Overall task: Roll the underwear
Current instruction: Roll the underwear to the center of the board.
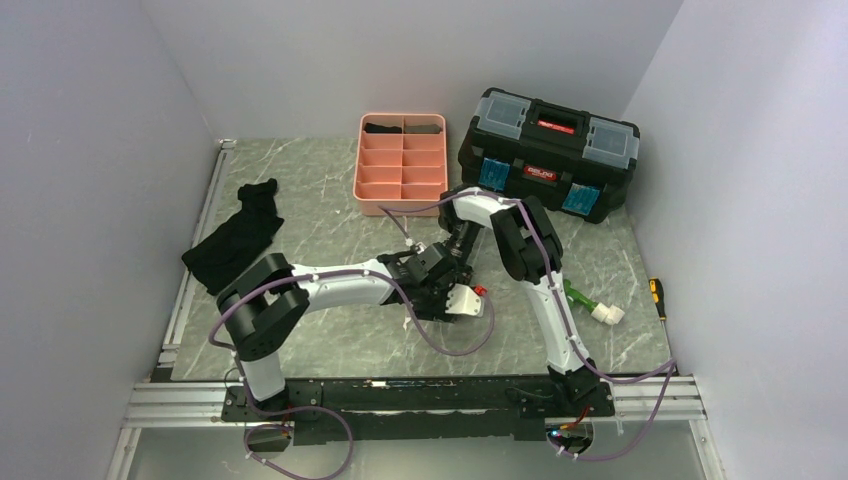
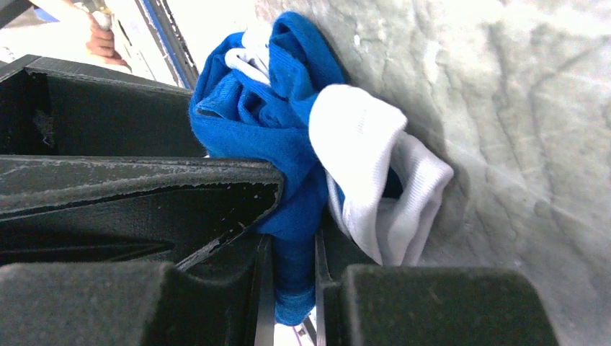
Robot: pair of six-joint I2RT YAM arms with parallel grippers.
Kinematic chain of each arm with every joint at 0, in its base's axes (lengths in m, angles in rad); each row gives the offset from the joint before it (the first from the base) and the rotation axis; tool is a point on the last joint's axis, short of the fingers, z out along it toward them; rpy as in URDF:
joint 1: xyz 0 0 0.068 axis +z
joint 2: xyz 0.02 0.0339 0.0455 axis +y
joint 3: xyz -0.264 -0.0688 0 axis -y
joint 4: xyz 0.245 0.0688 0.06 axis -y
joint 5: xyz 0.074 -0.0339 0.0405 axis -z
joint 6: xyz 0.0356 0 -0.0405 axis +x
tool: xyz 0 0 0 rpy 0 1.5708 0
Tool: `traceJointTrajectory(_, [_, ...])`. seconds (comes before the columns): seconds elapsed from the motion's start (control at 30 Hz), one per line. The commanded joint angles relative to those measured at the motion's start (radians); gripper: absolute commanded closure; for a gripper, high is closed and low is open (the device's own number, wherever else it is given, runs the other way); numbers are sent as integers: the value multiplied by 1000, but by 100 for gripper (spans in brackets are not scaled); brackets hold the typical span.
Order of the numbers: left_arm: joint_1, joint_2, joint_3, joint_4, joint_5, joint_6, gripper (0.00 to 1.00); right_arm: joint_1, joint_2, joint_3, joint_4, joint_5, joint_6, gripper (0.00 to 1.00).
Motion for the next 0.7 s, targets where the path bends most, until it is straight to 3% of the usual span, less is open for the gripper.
traceJointTrajectory(0.0, [-24,72,23,19,54,-19,37,12,15,-18,184,163,-28,100])
traceJointTrajectory(0.2, [-24,102,19,22,65,-51,40,12,18,2,175,154,-32,100])
traceJointTrajectory(0.37, [-24,116,-6,37,87,-99,56,7,10,3,172,157,-29,100])
traceJointTrajectory(0.67, [-24,141,-13,33,145,-188,71,1,-20,-19,174,147,-10,100])
